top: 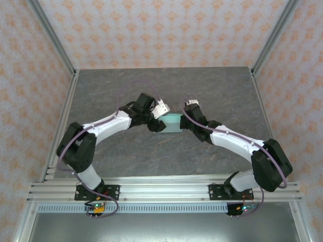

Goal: Fold the paper box

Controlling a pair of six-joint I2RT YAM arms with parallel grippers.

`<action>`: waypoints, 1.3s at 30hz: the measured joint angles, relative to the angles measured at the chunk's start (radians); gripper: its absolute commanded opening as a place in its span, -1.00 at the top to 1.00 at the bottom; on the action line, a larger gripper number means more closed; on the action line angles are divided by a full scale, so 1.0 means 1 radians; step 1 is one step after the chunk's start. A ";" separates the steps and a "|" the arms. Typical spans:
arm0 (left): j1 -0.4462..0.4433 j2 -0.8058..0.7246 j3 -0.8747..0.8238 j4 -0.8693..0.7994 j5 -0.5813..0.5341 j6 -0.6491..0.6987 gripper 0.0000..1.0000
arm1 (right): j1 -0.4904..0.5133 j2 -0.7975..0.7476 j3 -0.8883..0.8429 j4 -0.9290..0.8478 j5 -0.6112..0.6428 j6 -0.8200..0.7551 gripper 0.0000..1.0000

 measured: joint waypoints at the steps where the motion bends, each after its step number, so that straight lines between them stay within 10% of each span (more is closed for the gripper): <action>1: 0.005 -0.049 -0.042 0.051 0.001 -0.037 -0.99 | 0.002 0.000 0.000 0.000 0.001 0.004 0.96; 14: 0.027 -0.328 -0.379 0.400 -0.195 -0.450 -0.98 | 0.019 0.003 0.024 -0.053 0.052 0.020 0.96; 23: 0.077 -0.368 -0.428 0.523 -0.189 -0.687 -0.24 | 0.022 0.035 0.066 -0.103 0.099 0.065 0.96; 39: -0.042 -0.087 -0.214 0.346 -0.208 -0.263 0.02 | 0.034 0.063 0.107 -0.154 0.145 0.121 0.96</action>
